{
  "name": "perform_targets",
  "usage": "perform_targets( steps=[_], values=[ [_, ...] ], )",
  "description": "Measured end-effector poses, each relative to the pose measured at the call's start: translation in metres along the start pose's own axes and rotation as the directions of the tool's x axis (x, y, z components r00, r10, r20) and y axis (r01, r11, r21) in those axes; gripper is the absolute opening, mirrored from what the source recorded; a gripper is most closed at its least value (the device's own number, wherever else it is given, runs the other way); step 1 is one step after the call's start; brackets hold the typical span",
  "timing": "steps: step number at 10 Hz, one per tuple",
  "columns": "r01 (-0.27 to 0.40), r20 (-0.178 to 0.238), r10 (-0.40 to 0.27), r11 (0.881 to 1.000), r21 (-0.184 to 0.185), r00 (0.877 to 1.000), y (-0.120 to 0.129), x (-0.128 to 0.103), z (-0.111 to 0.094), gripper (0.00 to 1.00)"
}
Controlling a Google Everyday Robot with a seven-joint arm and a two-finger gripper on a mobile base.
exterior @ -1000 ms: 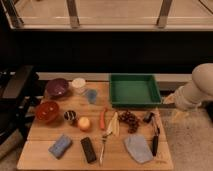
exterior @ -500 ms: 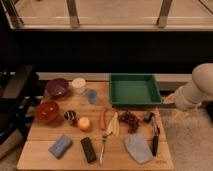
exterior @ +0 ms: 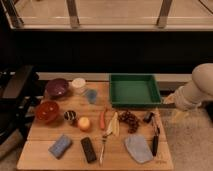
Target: Place eraser in plastic cup
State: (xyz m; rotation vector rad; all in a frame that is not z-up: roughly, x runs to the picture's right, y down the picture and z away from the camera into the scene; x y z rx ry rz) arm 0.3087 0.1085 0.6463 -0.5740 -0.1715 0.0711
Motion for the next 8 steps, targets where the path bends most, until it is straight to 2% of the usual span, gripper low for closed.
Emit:
perform_targets(
  steps=[1, 2, 3, 4, 6, 8],
  values=[
    [-0.001, 0.003, 0.001, 1.000, -0.001, 1.000, 0.000, 0.000, 0.000, 0.65],
    [-0.005, 0.024, 0.005, 1.000, -0.018, 1.000, 0.006, -0.004, 0.005, 0.65],
    [0.019, 0.046, -0.017, 0.999, -0.044, 0.999, 0.018, -0.011, 0.015, 0.65],
    [0.032, 0.055, -0.029, 0.998, -0.055, 0.998, 0.024, -0.014, 0.019, 0.65],
    [0.119, 0.127, -0.105, 0.987, -0.108, 0.986, 0.049, -0.045, 0.049, 0.65],
    [0.171, 0.170, -0.150, 0.978, -0.118, 0.974, 0.063, -0.058, 0.059, 0.65]
  ],
)
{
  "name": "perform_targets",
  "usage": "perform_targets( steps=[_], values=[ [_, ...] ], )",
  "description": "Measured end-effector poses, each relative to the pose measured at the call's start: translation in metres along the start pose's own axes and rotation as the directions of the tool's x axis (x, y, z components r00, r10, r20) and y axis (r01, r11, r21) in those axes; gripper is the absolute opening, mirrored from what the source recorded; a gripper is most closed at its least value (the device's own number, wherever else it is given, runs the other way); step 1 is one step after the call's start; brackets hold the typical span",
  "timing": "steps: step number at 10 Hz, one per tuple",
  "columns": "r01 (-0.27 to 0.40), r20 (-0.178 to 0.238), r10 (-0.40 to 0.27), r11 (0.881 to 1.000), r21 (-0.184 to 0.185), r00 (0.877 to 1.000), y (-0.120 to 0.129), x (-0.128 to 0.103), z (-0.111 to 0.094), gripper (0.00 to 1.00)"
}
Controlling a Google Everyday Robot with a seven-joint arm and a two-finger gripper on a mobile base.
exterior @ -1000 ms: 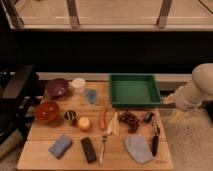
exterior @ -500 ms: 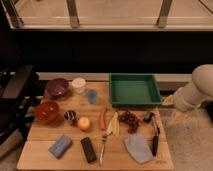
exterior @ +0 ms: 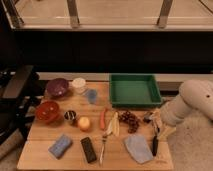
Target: Place eraser in plastic cup
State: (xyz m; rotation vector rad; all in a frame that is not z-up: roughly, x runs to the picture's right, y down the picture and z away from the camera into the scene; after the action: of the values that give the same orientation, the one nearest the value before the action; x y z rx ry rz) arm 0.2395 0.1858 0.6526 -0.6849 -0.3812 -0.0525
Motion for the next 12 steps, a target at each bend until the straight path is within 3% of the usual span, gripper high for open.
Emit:
perform_targets(
  steps=[3, 4, 6, 7, 8, 10, 11, 12],
  values=[
    [0.132, 0.063, -0.131, 0.991, -0.013, 0.989, 0.010, -0.046, 0.020, 0.65],
    [0.208, 0.097, -0.206, 0.978, -0.014, 0.974, 0.015, -0.066, 0.028, 0.65],
    [0.372, 0.169, -0.366, 0.928, -0.004, 0.915, 0.025, -0.096, 0.042, 0.65],
    [0.465, 0.208, -0.457, 0.885, 0.009, 0.865, 0.031, -0.107, 0.046, 0.65],
    [0.559, 0.248, -0.548, 0.829, 0.029, 0.799, 0.036, -0.117, 0.050, 0.65],
    [0.726, 0.305, -0.705, 0.685, 0.061, 0.640, 0.047, -0.140, 0.059, 0.65],
    [0.776, 0.320, -0.751, 0.627, 0.074, 0.577, 0.051, -0.147, 0.061, 0.65],
    [0.796, 0.327, -0.770, 0.600, 0.080, 0.548, 0.054, -0.150, 0.062, 0.65]
  ],
)
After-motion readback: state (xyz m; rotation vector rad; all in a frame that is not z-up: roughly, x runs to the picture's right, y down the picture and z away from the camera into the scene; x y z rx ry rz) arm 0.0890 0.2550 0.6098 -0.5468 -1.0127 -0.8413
